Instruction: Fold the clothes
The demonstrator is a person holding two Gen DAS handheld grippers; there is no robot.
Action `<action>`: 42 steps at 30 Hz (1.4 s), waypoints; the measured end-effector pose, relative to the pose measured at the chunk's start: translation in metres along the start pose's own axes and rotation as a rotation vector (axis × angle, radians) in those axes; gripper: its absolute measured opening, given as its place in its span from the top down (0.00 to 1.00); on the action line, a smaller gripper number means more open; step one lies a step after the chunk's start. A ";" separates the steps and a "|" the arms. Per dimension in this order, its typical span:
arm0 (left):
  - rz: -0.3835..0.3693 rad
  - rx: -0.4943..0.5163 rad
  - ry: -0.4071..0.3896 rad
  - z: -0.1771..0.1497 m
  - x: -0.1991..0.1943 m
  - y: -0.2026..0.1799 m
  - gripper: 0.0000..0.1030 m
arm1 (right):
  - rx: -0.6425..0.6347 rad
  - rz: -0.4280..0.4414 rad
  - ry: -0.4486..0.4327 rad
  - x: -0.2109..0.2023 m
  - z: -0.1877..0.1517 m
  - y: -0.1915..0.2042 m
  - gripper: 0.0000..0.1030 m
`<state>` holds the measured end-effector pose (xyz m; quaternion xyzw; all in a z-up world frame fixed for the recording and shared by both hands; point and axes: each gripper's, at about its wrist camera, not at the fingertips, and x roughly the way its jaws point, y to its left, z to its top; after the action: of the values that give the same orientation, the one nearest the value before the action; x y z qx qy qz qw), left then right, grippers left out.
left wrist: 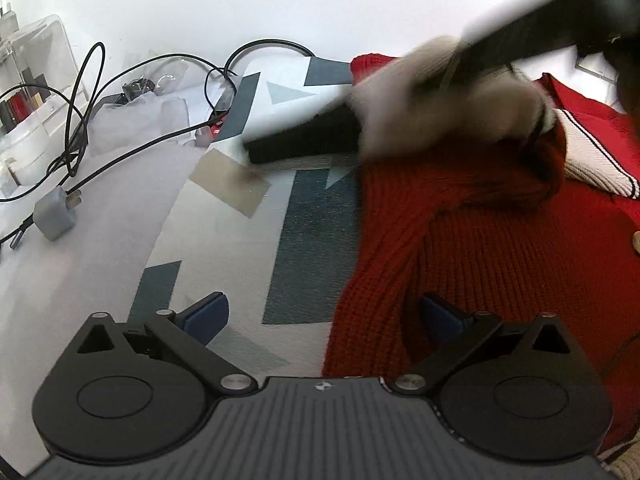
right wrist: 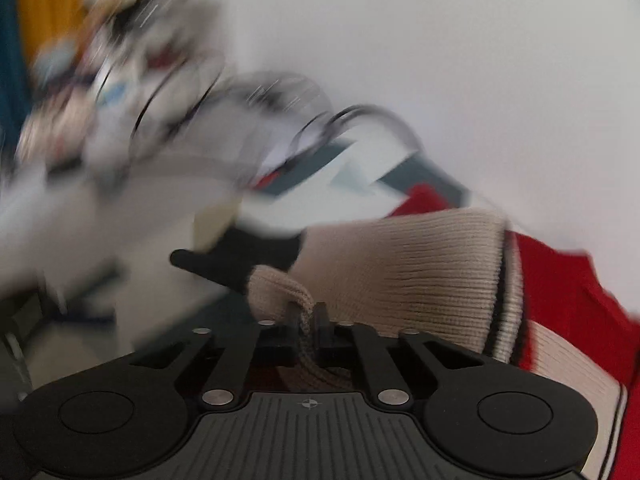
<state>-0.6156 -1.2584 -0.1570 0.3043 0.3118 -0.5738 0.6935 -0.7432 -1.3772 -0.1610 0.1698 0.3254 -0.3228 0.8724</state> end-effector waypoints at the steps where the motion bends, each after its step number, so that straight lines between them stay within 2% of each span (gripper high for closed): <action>1: -0.001 0.001 0.003 0.000 0.000 0.000 0.00 | 0.068 -0.011 -0.071 -0.017 0.003 -0.011 0.95; 3: -0.005 0.002 0.009 0.002 0.002 0.001 0.00 | 0.214 -0.054 -0.207 -0.057 0.002 -0.040 0.95; 4: -0.005 0.001 0.011 0.003 0.003 0.001 0.00 | 0.309 -0.102 -0.272 -0.082 -0.006 -0.060 0.95; 7: 0.004 0.015 0.008 0.006 0.004 -0.002 0.00 | 0.643 -0.269 -0.397 -0.147 -0.057 -0.126 0.95; 10: 0.014 0.039 -0.010 0.011 0.005 -0.008 0.00 | 0.981 -0.404 -0.359 -0.182 -0.134 -0.182 0.91; 13: 0.013 0.052 -0.027 0.018 0.009 -0.015 0.00 | 1.232 -0.447 -0.328 -0.204 -0.200 -0.205 0.86; 14: 0.013 0.056 -0.033 0.021 0.010 -0.017 0.00 | 1.271 -0.446 -0.339 -0.210 -0.212 -0.207 0.84; 18: 0.015 0.119 -0.051 0.032 0.016 -0.038 0.00 | 1.292 -0.484 -0.396 -0.226 -0.228 -0.207 0.66; 21: 0.020 0.175 -0.071 0.040 0.020 -0.054 0.00 | 1.295 -0.456 -0.408 -0.225 -0.223 -0.216 0.65; 23: 0.020 0.202 -0.068 0.045 0.024 -0.062 0.00 | 1.268 -0.452 -0.388 -0.212 -0.216 -0.225 0.61; 27: -0.002 0.237 -0.060 0.057 0.028 -0.072 0.00 | 1.182 -0.510 -0.291 -0.178 -0.201 -0.242 0.54; 29: -0.004 0.286 -0.073 0.061 0.031 -0.079 0.00 | 1.092 -0.525 -0.223 -0.164 -0.189 -0.241 0.53; 30: -0.004 0.313 -0.080 0.063 0.033 -0.083 0.00 | 1.029 -0.547 -0.180 -0.157 -0.181 -0.238 0.61; 31: 0.004 0.336 -0.091 0.063 0.035 -0.087 0.00 | 0.979 -0.559 -0.152 -0.152 -0.172 -0.235 0.82; 32: 0.014 0.357 -0.103 0.063 0.037 -0.090 0.00 | 0.965 -0.549 -0.163 -0.153 -0.164 -0.232 0.86; 36: 0.032 0.385 -0.122 0.068 0.040 -0.093 0.00 | 0.907 -0.505 -0.212 -0.156 -0.128 -0.223 0.88; 38: 0.042 0.376 -0.126 0.070 0.039 -0.089 0.00 | 0.874 -0.460 -0.280 -0.166 -0.100 -0.216 0.89; 41: 0.008 0.357 -0.109 0.068 0.034 -0.082 0.00 | 0.796 -0.377 -0.397 -0.183 -0.052 -0.198 0.89; 42: 0.017 0.359 -0.116 0.068 0.033 -0.082 0.00 | 0.767 -0.349 -0.437 -0.189 -0.035 -0.192 0.89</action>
<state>-0.6861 -1.3446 -0.1460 0.3923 0.1613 -0.6310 0.6496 -0.9983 -1.4148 -0.0756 0.3505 0.0153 -0.5897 0.7274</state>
